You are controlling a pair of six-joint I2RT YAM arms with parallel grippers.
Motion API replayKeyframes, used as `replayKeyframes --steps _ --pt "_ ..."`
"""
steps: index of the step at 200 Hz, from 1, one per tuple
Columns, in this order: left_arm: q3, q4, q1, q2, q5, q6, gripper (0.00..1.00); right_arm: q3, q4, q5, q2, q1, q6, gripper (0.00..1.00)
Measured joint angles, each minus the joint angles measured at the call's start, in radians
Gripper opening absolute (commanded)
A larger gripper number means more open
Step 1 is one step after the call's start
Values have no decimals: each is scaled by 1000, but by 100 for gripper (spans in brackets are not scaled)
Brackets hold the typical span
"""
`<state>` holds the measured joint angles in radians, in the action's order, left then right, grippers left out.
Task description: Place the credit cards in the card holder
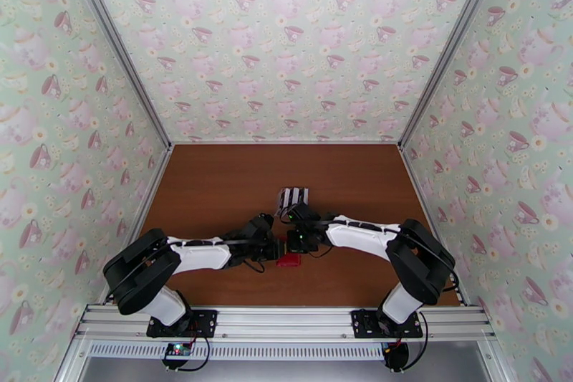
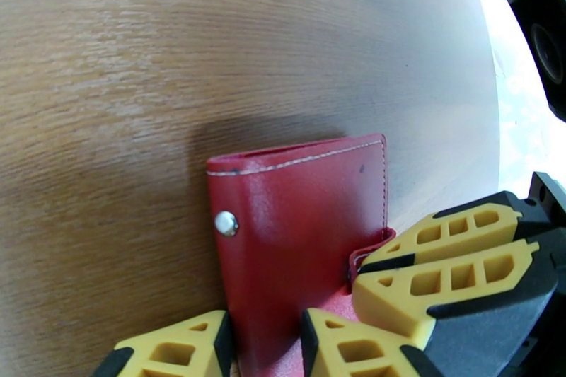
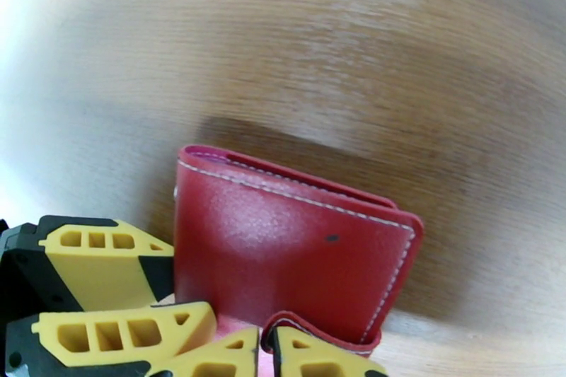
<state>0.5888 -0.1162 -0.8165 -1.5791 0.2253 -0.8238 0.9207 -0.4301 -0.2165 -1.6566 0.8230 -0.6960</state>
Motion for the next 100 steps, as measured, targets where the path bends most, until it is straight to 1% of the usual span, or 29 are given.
replayKeyframes --steps 60,100 --pt "0 -2 17 -2 19 -7 35 -18 37 -58 -5 -24 -19 16" --pt "-2 -2 26 -2 32 -8 37 -20 48 -93 -8 -39 -33 22"
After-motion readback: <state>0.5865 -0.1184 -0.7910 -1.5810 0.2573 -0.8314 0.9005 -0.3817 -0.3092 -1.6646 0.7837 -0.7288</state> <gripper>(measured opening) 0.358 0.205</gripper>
